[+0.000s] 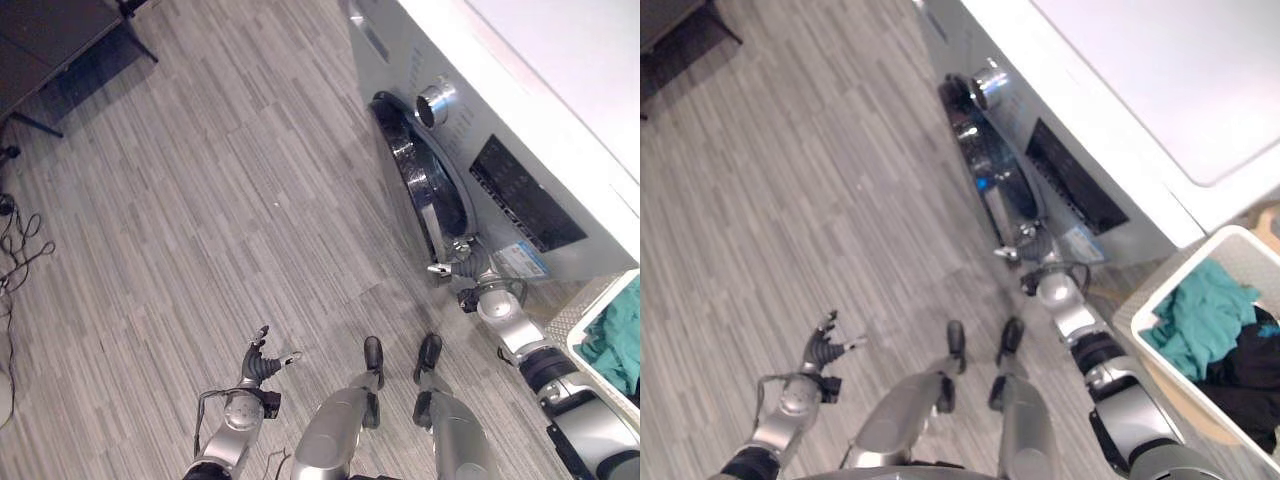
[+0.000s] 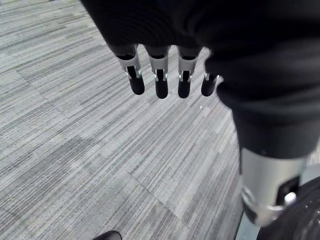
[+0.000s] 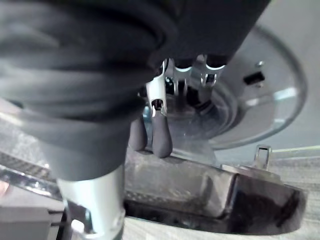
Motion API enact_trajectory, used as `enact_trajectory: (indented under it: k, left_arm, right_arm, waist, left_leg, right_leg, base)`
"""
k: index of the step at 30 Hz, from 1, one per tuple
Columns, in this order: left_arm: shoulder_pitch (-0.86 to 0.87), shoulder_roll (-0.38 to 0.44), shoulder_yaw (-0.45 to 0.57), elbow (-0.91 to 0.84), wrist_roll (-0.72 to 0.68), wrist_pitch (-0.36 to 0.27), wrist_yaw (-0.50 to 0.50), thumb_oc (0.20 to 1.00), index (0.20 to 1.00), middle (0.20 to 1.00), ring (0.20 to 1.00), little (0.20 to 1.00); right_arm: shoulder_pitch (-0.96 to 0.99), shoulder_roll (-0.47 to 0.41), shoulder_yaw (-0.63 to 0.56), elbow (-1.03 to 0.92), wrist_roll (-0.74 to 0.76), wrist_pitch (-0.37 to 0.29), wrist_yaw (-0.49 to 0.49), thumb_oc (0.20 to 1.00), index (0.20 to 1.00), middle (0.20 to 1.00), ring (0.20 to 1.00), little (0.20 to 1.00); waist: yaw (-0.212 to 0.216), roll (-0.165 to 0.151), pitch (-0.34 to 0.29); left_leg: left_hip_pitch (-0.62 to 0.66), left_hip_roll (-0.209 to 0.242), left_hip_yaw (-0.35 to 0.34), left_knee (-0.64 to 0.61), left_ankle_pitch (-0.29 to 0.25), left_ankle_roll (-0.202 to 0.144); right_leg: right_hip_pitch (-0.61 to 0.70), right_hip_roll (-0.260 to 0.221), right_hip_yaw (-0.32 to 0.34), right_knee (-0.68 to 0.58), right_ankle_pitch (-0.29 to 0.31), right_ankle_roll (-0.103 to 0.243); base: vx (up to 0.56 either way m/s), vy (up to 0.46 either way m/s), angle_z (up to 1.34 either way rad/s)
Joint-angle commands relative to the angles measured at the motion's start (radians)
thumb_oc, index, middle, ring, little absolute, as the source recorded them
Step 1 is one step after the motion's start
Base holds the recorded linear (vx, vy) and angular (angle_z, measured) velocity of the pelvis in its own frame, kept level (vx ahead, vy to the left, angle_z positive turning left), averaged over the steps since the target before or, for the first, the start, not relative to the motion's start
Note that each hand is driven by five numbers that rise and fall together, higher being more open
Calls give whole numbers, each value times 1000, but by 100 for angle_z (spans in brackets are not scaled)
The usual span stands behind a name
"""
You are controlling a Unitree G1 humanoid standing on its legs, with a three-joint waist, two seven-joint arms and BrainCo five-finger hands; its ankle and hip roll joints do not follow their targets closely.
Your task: Grab the laundry basket,head to the washer,open it,put in the laundry and shut it.
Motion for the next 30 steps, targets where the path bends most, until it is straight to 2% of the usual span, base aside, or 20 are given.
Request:
enact_trajectory:
  k: [1,2,3,6,9,12,15,17,19,21,23,24,27,30]
  left_arm:
    - [16,56,4,-6,-40,-21,25,1000,1000,1000,1000,1000]
    - [17,57,4,-6,-40,-21,25,1000,1000,1000,1000,1000]
    - [18,55,-6,-10,-32,-15,21,1000,1000,1000,1000,1000]
    - [13,58,-20,-18,-38,-18,20,1000,1000,1000,1000,1000]
    - [-16,73,-57,-21,-63,-38,26,1000,1000,1000,1000,1000]
    - [-25,82,-64,-29,-77,-46,26,1000,1000,1000,1000,1000]
    - [-17,92,-52,-48,-89,-47,20,1000,1000,1000,1000,1000]
    - [-14,92,-39,-61,-80,-38,15,1000,1000,1000,1000,1000]
    - [-14,90,-38,-67,-78,-36,13,1000,1000,1000,1000,1000]
    - [-34,66,-28,-93,-59,-26,11,1000,1000,1000,1000,1000]
    - [-49,54,-26,-117,-51,-23,12,1000,1000,1000,1000,1000]
    - [-85,45,-17,-158,-40,-26,9,1000,1000,1000,1000,1000]
    - [-102,54,-9,-196,-20,-24,13,1000,1000,1000,1000,1000]
    - [-146,63,-4,-200,-17,-22,29,1000,1000,1000,1000,1000]
  right_arm:
    - [-41,119,108,-167,57,-63,69,1000,1000,1000,1000,1000]
    - [-41,120,108,-167,57,-63,69,1000,1000,1000,1000,1000]
    - [-61,176,195,-218,48,-71,124,1000,1000,1000,1000,1000]
    - [-124,222,239,-228,63,-79,143,1000,1000,1000,1000,1000]
    - [-277,276,228,-205,172,-99,118,1000,1000,1000,1000,1000]
    - [-328,270,197,-188,213,-105,91,1000,1000,1000,1000,1000]
    - [-324,205,158,-221,241,-97,65,1000,1000,1000,1000,1000]
    - [-252,135,121,-256,247,-92,64,1000,1000,1000,1000,1000]
    - [-220,115,111,-277,242,-89,69,1000,1000,1000,1000,1000]
    - [-52,45,75,-378,202,-89,101,1000,1000,1000,1000,1000]
    - [19,13,64,-429,172,-88,129,1000,1000,1000,1000,1000]
    - [132,-37,73,-480,90,-90,187,1000,1000,1000,1000,1000]
    - [235,-42,99,-465,46,-83,239,1000,1000,1000,1000,1000]
    - [277,-38,94,-426,30,-82,241,1000,1000,1000,1000,1000]
  waist:
    - [44,-76,-27]
    - [44,-76,-27]
    - [58,-82,-23]
    - [79,-81,-19]
    - [122,-77,-12]
    - [141,-73,-11]
    - [153,-74,-16]
    - [142,-83,-13]
    - [138,-85,-12]
    - [98,-96,-3]
    - [73,-99,1]
    - [17,-106,6]
    - [-25,-118,6]
    - [-37,-138,8]
  left_leg:
    - [-29,21,-79,-30,42,-58]
    - [-29,21,-79,-30,42,-58]
    - [-23,20,-86,-27,36,-57]
    - [-22,17,-98,-22,34,-57]
    - [-39,7,-132,-13,37,-59]
    - [-51,0,-152,-10,40,-61]
    - [-60,-11,-179,-21,47,-61]
    - [-59,-13,-185,-37,53,-63]
    - [-59,-13,-184,-39,54,-64]
    - [-51,-9,-164,-49,50,-65]
    - [-44,-5,-143,-49,43,-64]
    - [-26,8,-93,-34,18,-62]
    - [-6,24,-72,-20,5,-62]
    - [-20,27,-129,-4,4,-71]
  right_leg:
    - [77,-67,26,33,-110,94]
    - [77,-67,26,33,-110,94]
    - [89,-66,21,29,-113,94]
    - [97,-67,11,31,-117,93]
    - [100,-73,-16,35,-119,90]
    - [102,-74,-33,32,-121,89]
    - [109,-72,-61,26,-128,87]
    - [109,-70,-67,23,-129,88]
    - [108,-70,-66,24,-129,88]
    - [102,-70,-48,19,-122,92]
    - [95,-72,-28,22,-117,95]
    - [85,-69,19,25,-108,100]
    - [82,-45,81,25,-106,96]
    - [71,-28,111,27,-107,94]
  base:
    - [58,-1,-6]
    - [35,-8,-13]
    - [24,-13,-9]
    - [28,-29,4]
    - [17,-54,25]
    - [18,-35,60]
    - [44,-54,54]
    - [55,-31,43]
    - [23,-5,34]
    - [25,3,-18]
    - [-26,32,-80]
    - [-69,2,-100]
    - [-49,-43,-95]
    - [-22,-47,-80]
